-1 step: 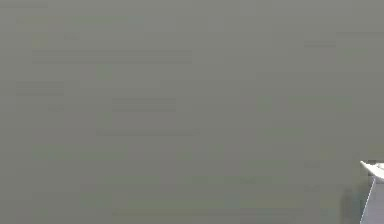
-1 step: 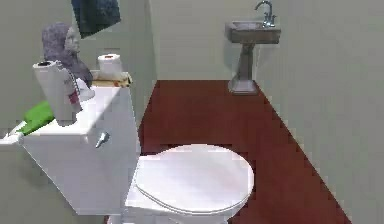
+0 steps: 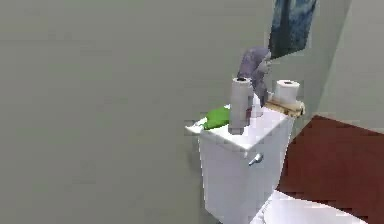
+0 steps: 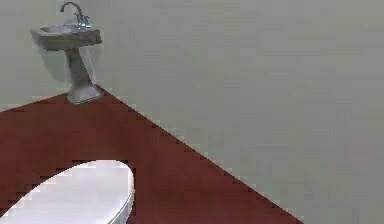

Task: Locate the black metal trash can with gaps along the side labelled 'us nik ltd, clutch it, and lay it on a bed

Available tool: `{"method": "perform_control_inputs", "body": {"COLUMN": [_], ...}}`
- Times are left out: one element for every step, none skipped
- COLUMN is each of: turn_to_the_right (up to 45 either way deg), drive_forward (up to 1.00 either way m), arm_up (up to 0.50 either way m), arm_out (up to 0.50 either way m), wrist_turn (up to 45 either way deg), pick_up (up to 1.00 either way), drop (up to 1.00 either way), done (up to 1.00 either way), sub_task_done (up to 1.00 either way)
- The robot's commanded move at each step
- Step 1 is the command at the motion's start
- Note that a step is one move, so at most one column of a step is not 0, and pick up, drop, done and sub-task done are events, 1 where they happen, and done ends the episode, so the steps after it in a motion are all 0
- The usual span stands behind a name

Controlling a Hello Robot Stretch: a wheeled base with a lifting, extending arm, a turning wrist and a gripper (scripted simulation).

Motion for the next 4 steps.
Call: {"method": "perform_control_inputs", "body": {"turn_to_the_right": [45.0, 42.0, 0.0, 3.0], "drive_forward": [0.0, 0.0, 0.8, 0.0], "arm_up": [0.0, 0.0, 0.0, 0.0], "arm_out": [0.0, 0.0, 0.0, 0.0], "wrist_turn": [0.0, 0.0, 0.0, 0.0], "pick_up": [0.0, 0.0, 0.0, 0.0], "drop": [0.0, 0.0, 0.0, 0.0], "done": [0.0, 0.0, 0.0, 0.0], "sub_task_done": [0.0, 0.0, 0.0, 0.0]}}
